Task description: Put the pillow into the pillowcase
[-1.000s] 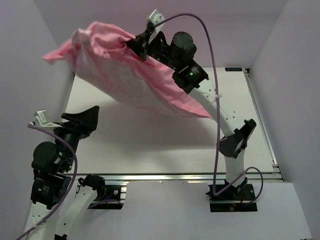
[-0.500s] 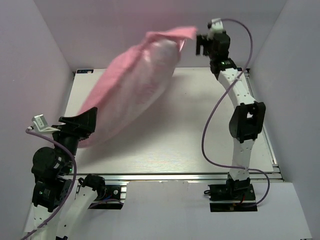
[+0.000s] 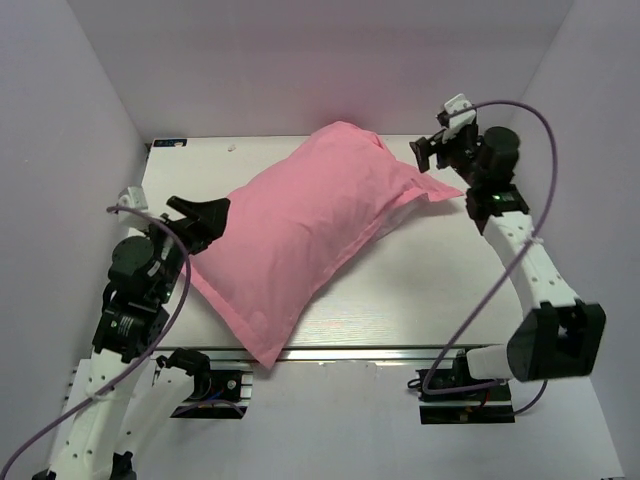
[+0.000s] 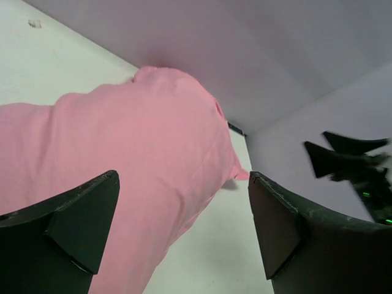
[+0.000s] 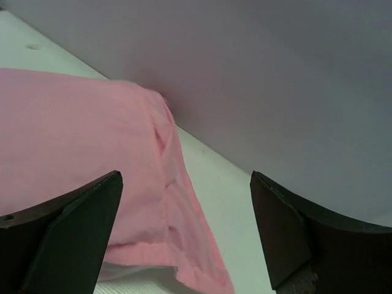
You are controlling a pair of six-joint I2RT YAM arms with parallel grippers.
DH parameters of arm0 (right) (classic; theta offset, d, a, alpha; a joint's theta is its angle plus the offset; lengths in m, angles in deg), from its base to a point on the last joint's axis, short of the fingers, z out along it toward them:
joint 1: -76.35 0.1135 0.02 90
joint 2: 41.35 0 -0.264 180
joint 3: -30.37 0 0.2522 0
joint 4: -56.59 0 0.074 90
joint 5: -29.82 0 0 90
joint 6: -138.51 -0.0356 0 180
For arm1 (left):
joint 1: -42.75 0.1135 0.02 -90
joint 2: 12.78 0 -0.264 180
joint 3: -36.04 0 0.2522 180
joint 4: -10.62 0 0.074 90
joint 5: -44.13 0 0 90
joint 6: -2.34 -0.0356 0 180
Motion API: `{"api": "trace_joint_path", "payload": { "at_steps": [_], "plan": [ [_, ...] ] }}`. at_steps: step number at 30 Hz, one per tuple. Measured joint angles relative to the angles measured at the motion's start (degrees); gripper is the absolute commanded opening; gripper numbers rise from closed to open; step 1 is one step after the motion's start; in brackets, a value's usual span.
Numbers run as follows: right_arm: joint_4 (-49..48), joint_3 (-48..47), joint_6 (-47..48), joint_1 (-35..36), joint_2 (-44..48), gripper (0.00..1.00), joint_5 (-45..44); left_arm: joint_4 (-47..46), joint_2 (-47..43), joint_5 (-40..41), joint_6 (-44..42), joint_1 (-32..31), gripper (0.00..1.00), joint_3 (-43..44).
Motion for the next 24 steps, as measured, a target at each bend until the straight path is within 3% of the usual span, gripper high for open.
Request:
{"api": "trace_joint_path", "payload": {
  "at_steps": [2, 5, 8, 12, 15, 19, 24],
  "plan": [
    [0.8, 0.2, 5.9, -1.8, 4.2, 0.89, 12.5, -0.1, 2.3, -1.3, -0.9, 0.0, 0.95, 0.0],
    [11.1, 1.2, 24.7, -1.4, 8.3, 0.89, 29.2, 0.1, 4.1, -2.8, -1.8, 0.0, 0.95, 0.0],
    [15.0, 9.0, 37.4, 4.4, 10.5, 0.9, 33.8, 1.0, 3.6, -2.7, -2.8, 0.0, 0.96, 0.2],
    [12.7, 24.1, 46.5, 17.7, 11.9, 0.89, 28.7, 4.0, 0.9, -0.6, -4.2, 0.0, 0.97, 2.3],
    [8.8, 30.4, 51.8, 25.9, 11.4, 0.89, 25.0, 5.6, -2.1, 1.2, -4.7, 0.0, 0.97, 4.6],
    [-0.5, 30.2, 56.5, 30.4, 5.7, 0.89, 19.7, 7.1, -6.5, 2.9, -4.0, 0.0, 0.97, 6.3],
    [-20.2, 30.0, 61.9, 35.1, -7.2, 0.89, 11.3, 9.6, -10.7, 4.1, -1.8, 0.0, 0.96, 6.2]
  ]
}}
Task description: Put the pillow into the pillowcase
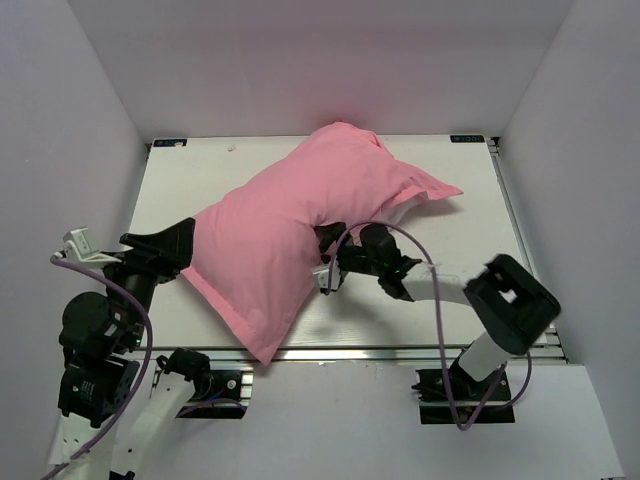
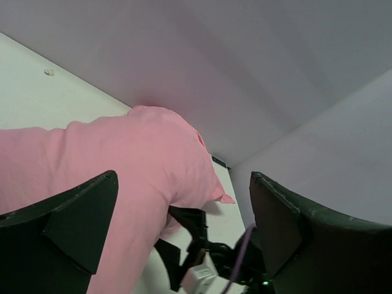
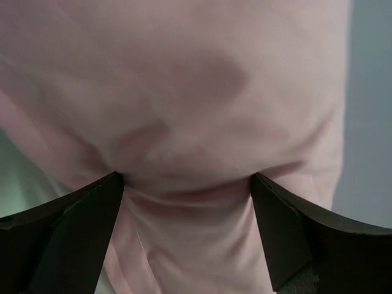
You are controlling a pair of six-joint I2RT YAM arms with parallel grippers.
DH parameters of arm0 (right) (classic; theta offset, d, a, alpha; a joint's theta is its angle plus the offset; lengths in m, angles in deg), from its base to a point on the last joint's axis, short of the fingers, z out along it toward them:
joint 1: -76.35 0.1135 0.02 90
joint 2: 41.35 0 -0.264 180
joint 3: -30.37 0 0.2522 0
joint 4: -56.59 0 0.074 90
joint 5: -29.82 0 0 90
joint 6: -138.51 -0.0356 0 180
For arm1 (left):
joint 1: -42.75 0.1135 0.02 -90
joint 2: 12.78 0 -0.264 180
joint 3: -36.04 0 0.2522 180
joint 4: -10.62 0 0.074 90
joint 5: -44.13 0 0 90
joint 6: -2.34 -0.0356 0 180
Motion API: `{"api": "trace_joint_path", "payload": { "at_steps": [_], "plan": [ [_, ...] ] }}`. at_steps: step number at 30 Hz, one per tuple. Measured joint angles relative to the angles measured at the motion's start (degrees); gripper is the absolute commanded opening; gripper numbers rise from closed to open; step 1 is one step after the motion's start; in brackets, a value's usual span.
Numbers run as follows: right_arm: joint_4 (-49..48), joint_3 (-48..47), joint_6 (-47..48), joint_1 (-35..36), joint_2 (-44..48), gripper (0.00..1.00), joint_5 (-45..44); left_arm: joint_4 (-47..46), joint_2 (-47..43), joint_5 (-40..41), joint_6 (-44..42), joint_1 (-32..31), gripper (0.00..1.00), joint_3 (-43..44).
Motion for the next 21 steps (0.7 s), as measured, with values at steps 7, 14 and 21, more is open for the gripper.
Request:
{"api": "trace_joint_path", "payload": {
  "at_steps": [7, 14, 21],
  "plan": [
    [-14.5, -7.0, 6.1, 4.8, -17.4, 0.05, -9.3, 1.4, -2.3, 0.7, 2.3, 0.0, 0.95, -1.3],
    [4.9, -31.6, -19.4, 6.4, -18.7, 0.0, -13.5, 0.5, -2.5, -1.0, 0.1, 0.0, 0.95, -1.2],
    [28.7, -64.5, -57.9, 5.4, -17.2, 0.0, -10.5, -9.0, -3.4, -9.1, -7.8, 0.0, 0.96, -0.3]
  ]
}}
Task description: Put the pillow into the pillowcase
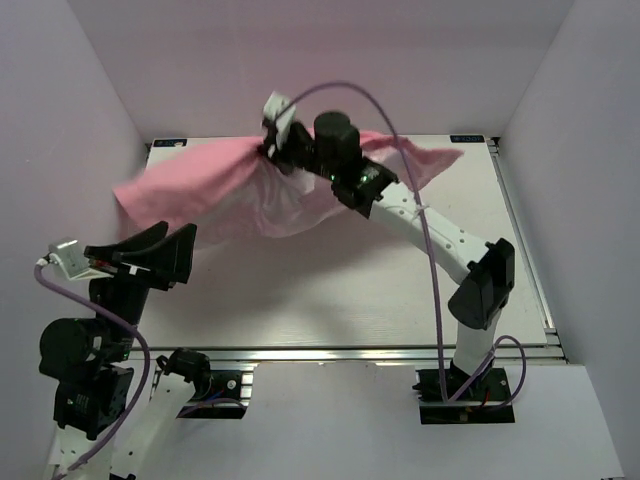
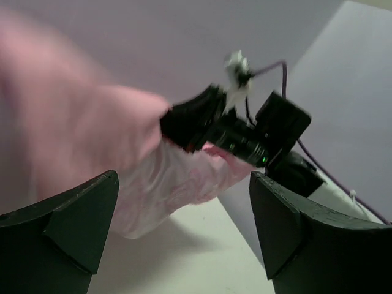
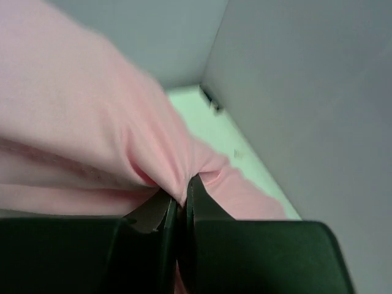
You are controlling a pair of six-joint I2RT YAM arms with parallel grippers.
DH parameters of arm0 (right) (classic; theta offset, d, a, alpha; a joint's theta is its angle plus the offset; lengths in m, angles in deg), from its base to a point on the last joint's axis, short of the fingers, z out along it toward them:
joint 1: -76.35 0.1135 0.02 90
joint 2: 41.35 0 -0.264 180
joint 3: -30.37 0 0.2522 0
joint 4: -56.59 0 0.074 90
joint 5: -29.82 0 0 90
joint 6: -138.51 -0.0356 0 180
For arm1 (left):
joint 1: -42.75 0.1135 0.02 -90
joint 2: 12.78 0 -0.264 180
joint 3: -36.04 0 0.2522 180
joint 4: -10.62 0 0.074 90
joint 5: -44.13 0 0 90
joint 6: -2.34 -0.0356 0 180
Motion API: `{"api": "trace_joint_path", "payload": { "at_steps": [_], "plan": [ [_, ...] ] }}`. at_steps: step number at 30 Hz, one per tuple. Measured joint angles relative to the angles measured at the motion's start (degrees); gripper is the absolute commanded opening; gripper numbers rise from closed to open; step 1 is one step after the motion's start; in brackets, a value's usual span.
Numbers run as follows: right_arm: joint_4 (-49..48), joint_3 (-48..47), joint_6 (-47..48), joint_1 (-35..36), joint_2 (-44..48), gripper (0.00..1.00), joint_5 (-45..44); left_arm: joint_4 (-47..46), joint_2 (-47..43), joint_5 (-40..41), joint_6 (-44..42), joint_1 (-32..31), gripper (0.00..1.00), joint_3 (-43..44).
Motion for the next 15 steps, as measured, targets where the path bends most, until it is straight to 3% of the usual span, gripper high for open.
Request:
{"api": "trace_joint_path", "payload": {
  "at_steps": [3, 7, 10, 11, 15],
  "plan": [
    [2.7, -17.4, -12.3, -0.3, -3.0, 0.0, -3.3, -3.7, 0.2, -3.5, -3.0, 0.0, 0.96, 1.8],
    [-3.5, -32.0, -19.5, -3.5, -7.2, 0.0, -9.6, -6.2, 1.5, -7.0, -5.5, 0.0, 0.96, 3.8],
    [-8.3, -34.2, -19.1, -9.5, -9.6, 0.35, -13.1, -8.2, 2.7, -8.7, -6.0, 0.0, 0.96, 2.5],
    [-9.8, -33.7, -17.6, -11.8, -10.9, 0.6, -14.5, -9.1, 3.0, -9.1, -5.9, 0.0, 0.96, 1.2],
    [-10.1, -29.3, -8.5, -19.1, -18.7, 0.76, -20.5, -11.6, 5.3, -9.7, -5.4, 0.0, 0.96, -3.1]
  ]
}}
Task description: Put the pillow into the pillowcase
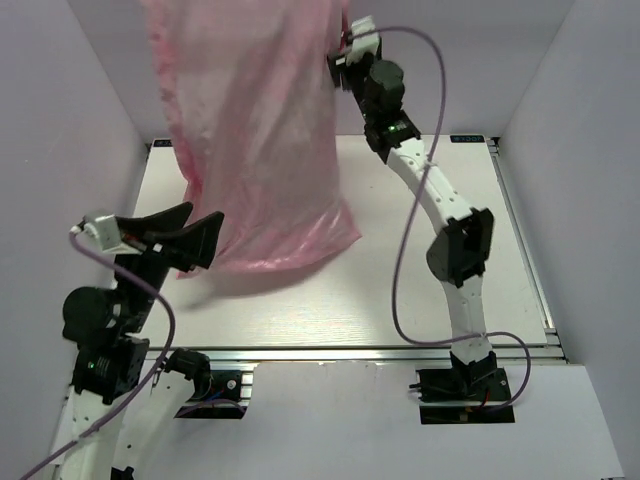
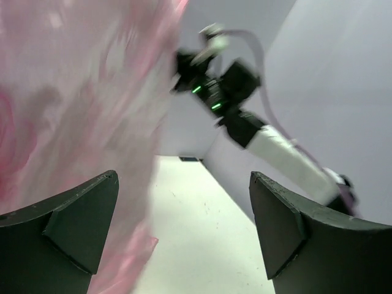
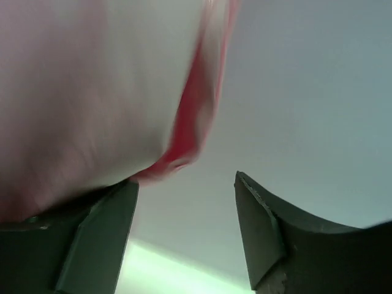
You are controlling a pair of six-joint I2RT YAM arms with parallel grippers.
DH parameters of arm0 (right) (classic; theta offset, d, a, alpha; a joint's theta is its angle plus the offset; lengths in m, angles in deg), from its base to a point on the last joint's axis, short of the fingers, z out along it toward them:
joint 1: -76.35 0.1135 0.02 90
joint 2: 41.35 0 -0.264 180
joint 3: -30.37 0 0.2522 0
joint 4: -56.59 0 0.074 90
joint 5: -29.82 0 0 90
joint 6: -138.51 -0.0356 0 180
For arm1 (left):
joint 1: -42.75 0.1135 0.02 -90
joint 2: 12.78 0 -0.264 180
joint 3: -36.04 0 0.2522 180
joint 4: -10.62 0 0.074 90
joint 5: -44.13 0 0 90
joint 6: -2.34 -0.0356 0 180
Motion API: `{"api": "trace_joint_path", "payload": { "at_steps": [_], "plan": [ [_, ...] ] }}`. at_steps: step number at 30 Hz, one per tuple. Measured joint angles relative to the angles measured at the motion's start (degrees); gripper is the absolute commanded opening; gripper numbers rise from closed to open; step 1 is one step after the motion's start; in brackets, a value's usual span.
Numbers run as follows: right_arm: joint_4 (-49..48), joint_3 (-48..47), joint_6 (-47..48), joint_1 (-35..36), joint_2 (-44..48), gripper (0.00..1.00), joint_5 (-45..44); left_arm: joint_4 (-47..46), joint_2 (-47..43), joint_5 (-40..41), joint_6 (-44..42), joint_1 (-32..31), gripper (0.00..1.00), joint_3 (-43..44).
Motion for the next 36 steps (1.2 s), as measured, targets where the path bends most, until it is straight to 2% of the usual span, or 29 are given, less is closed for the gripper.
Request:
{"api": "trace_joint_path", "payload": {
  "at_steps": [4, 8, 12, 14, 18, 22, 27, 31, 36],
  "plan": [
    [7.5, 1.0, 6.1, -4.5, -12.8, 0.88, -6.1, -2.1, 4.7, -0.5, 1.1, 0.0, 0.96, -1.2],
    [13.4, 15.3, 8.5, -7.6, -13.8, 0.89, -9.1, -3.1, 7.6, -0.8, 1.9, 0.0, 0.97, -2.1],
    [13.2, 34.5, 9.0, -9.5, -3.0, 0.89, -7.1, -2.7, 8.4, 0.4, 2.5, 0.0, 0.97, -3.0],
    [14.0, 39.2, 8.6, -9.7, 5.0, 0.89, -4.2, -2.5, 8.7, 1.5, 2.7, 0.0, 0.97, -3.2],
    [18.0, 38.0, 6.6, -9.7, 21.6, 0.89, 9.6, -1.3, 10.8, 3.2, 2.9, 0.0, 0.98, -3.1],
    [24.0, 34.6, 4.8, -9.6, 30.6, 0.9, 22.7, 1.3, 14.9, 3.8, 2.8, 0.0, 0.98, -2.7],
    [31.8, 39.0, 2.8, -9.6, 32.5, 0.9, 31.2, 3.5, 16.6, 4.4, 2.7, 0.0, 0.98, -2.7],
    [37.5, 47.2, 2.7, -9.7, 32.2, 0.89, 33.7, 3.0, 14.7, 4.4, 2.5, 0.0, 0.98, -2.7],
    [38.7, 49.3, -0.9, -9.9, 32.9, 0.89, 33.6, 2.0, 13.5, 3.5, 2.4, 0.0, 0.98, -2.7]
  ]
}}
